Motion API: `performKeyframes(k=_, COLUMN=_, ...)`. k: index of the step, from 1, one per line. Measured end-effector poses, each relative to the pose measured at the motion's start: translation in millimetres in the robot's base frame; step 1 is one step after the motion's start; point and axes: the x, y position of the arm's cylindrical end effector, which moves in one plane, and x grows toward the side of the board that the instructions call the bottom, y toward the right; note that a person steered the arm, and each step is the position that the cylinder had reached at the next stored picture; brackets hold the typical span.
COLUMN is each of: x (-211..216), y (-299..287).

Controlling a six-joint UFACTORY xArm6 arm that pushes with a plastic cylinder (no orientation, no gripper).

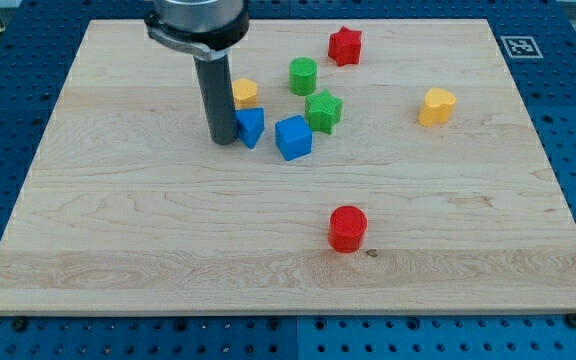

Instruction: Form a vertical line of green blocks yellow hexagon and red star

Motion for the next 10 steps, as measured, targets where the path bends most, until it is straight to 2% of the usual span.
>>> performKeyframes(k=2, x=-8.5, y=-20.7)
performKeyframes(k=3, x=-45.2, y=-9.7)
performKeyframes(k=6, x=-48.4, y=48.2)
performKeyframes(k=8, x=-48.4, y=47.9)
performKeyframes(k=10, x=-47.8, y=82.0)
